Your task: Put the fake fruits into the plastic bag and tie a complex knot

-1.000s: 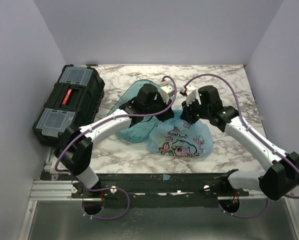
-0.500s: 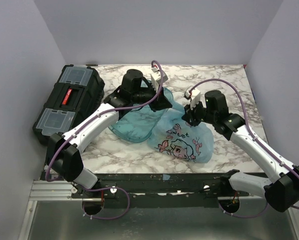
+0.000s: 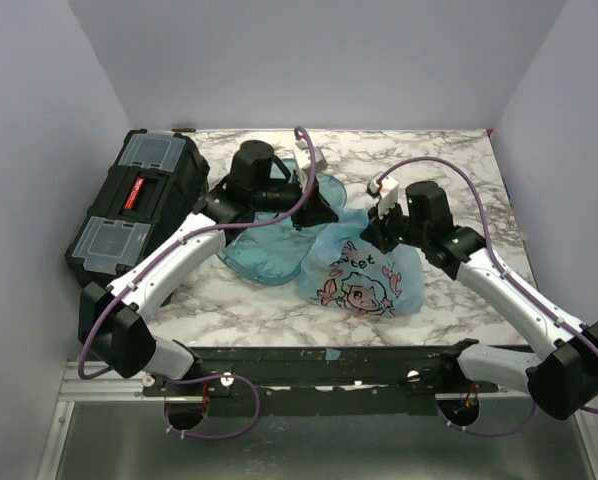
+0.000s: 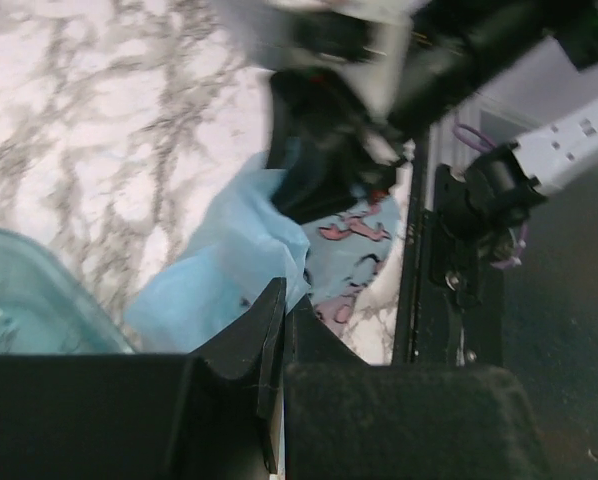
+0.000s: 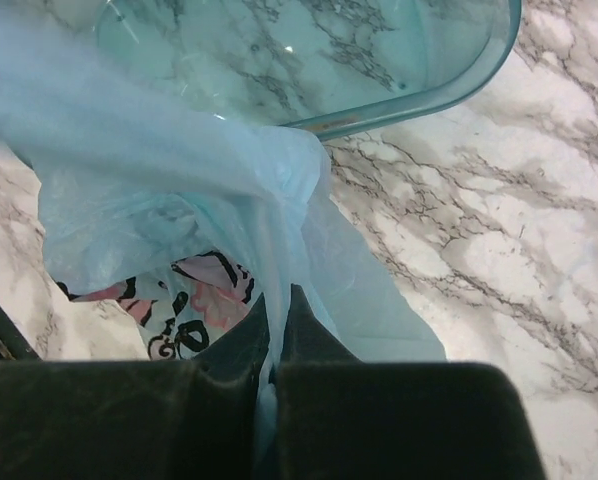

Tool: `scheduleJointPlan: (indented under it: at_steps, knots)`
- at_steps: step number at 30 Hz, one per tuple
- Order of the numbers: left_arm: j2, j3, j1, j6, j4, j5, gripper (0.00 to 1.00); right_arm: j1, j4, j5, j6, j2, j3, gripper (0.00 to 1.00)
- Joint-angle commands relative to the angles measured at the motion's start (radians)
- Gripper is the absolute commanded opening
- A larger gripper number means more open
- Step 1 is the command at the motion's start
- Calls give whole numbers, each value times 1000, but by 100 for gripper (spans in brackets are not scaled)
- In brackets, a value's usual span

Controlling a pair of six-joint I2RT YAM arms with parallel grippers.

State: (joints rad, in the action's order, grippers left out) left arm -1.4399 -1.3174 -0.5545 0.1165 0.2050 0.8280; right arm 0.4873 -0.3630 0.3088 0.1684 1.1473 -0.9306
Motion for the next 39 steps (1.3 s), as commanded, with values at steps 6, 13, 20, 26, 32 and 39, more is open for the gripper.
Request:
scheduleJointPlan:
  at_steps: [6, 13, 20, 26, 32, 39]
  knots:
    - [-39, 254, -231, -18, -120, -93, 0, -19, 75, -83, -407, 28, -78, 1]
    - [-197, 307, -270, 34, -367, -465, 0, -44, 50, -22, -526, 3, -42, 1]
    - [-274, 278, -241, 40, -418, -626, 0, -51, 20, 113, -566, -55, 16, 1]
    - [-218, 314, -205, 54, -460, -444, 0, -52, -27, 148, -513, -77, 6, 29]
    - [-148, 366, -202, 15, -447, -348, 0, -91, -113, 127, -397, -27, -232, 68]
    - [-148, 356, -203, 8, -431, -336, 0, -259, -151, 116, -269, 120, -372, 47]
